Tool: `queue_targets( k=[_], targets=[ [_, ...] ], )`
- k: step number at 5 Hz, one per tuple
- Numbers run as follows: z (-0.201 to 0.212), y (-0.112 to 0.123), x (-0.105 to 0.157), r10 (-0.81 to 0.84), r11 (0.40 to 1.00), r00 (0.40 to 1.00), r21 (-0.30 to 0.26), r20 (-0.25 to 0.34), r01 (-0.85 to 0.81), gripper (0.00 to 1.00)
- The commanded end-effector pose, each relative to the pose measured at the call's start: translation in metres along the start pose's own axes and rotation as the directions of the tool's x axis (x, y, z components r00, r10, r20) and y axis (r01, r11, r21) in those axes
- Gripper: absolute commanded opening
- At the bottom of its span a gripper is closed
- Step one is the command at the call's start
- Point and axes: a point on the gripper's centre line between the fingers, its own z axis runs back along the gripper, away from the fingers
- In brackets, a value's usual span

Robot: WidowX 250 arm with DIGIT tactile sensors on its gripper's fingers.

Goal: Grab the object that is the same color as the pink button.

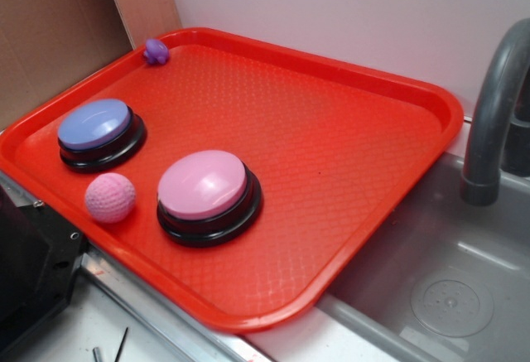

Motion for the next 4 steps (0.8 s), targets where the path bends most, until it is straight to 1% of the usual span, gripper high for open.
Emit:
queue_targets(
  k=[1, 2, 3, 4],
  targets=[
    [0.0, 0.0, 0.0, 0.0, 1.0, 1.0, 0.0, 0.0, 0.0, 1.0],
    [-0.016, 0.0, -0.001, -0.048, 0.999, 0.998, -0.003, 0.046, 0.049, 1.0],
    [-0.036, 0.003, -0.001, -0.115, 0.993, 0.987, 0.022, 0.113, 0.113, 1.0],
    [-0.052, 0.0, 0.0, -0.177, 0.983, 0.967, -0.004, 0.182, 0.181, 1.0]
  ],
)
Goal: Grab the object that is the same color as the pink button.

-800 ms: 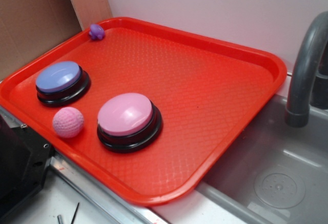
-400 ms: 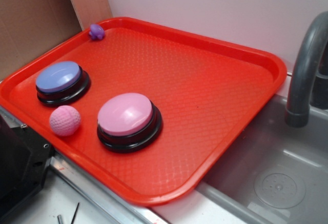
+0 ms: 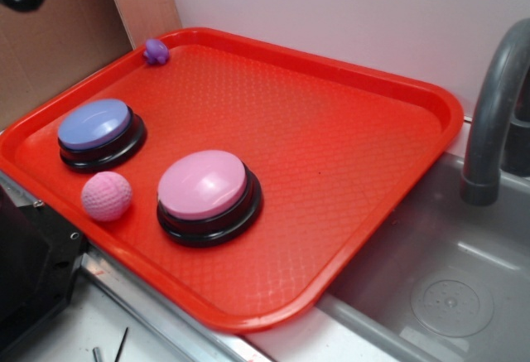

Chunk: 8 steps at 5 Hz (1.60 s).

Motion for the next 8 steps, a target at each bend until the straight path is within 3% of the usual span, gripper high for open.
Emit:
queue_targets(
  k=[1, 3, 4, 5, 7, 8],
  targets=[
    [-0.037, -0.004, 0.003, -0.117, 0.992, 0.989, -0.031, 0.089, 0.121, 1.0],
    [-0.085, -0.012, -0.002, -0.177, 0.984, 0.984, -0.024, 0.026, 0.177, 1.0],
    [-0.117, -0.005, -0.006, -0.232, 0.965, 0.973, -0.123, 0.005, 0.231, 1.0],
    [-0.141, -0.002, -0.015, -0.26, 0.962, 0.964, -0.095, -0.046, 0.255, 1.0],
    [-0.162, 0.001, -0.031, -0.299, 0.949, 0.95, -0.133, -0.091, 0.286, 1.0],
    [-0.172, 0.005, -0.035, -0.29, 0.956, 0.946, -0.096, -0.145, 0.278, 1.0]
  ],
)
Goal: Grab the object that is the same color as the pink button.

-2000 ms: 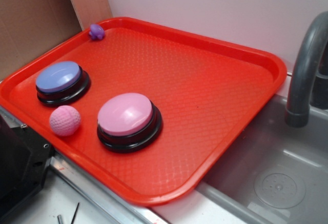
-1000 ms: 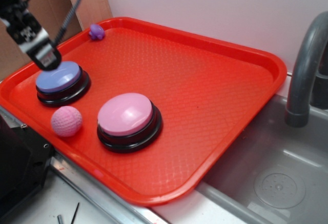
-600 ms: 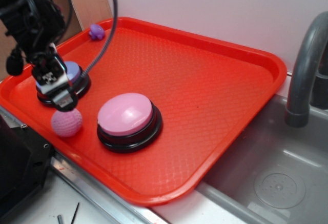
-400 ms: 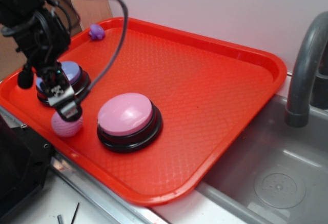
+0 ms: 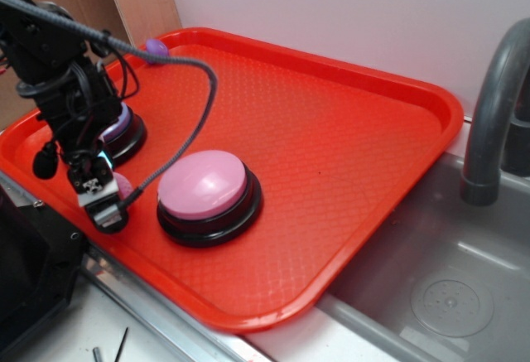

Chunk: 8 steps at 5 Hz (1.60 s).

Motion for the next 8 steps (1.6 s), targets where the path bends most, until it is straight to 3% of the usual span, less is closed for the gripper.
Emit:
queue_targets(
  k=[1, 3, 4, 5, 6, 8],
  targets=[
    [-0.01, 0.008, -0.005, 0.003, 0.999, 0.999, 0.055, -0.042, 0.0, 0.03],
    [0.0, 0.009, -0.004, 0.045, 0.996, 0.998, 0.074, -0.037, -0.042, 0.0],
    [0.024, 0.003, 0.007, 0.129, 0.985, 0.991, 0.115, -0.024, -0.125, 0.0],
    [0.055, -0.002, 0.026, 0.239, 0.954, 0.969, 0.198, -0.055, -0.224, 0.0],
    [0.091, 0.0, 0.047, 0.411, 0.898, 0.911, 0.192, -0.039, -0.397, 0.0],
    [0.145, 0.021, 0.079, 0.557, 0.824, 0.83, 0.116, 0.006, -0.554, 0.0]
  ],
)
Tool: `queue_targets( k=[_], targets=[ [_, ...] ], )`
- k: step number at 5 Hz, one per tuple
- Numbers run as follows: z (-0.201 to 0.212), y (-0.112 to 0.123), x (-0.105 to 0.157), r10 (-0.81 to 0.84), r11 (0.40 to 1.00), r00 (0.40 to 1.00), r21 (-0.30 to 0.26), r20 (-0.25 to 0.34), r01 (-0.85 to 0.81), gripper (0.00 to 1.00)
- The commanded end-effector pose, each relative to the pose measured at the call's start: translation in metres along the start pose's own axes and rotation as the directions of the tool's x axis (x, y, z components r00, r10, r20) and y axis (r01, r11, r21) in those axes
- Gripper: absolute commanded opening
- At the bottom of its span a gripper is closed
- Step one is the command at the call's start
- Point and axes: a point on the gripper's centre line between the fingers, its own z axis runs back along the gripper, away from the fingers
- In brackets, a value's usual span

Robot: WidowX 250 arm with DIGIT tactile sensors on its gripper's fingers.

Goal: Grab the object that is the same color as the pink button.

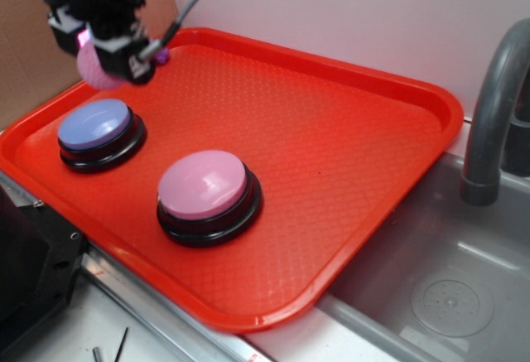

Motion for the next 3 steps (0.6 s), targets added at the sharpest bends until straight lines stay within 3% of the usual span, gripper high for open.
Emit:
queue_targets(
  k=[1, 2, 3],
  targets=[
    [0.058, 0.012, 0.037, 0.103, 0.991, 0.992, -0.09, 0.075, -0.096, 0.0],
    [0.071, 0.013, 0.048, 0.098, 0.99, 0.991, -0.107, 0.089, -0.088, 0.0],
    [0.067, 0.012, 0.061, 0.046, 0.999, 0.997, -0.027, 0.061, -0.044, 0.45]
  ],
)
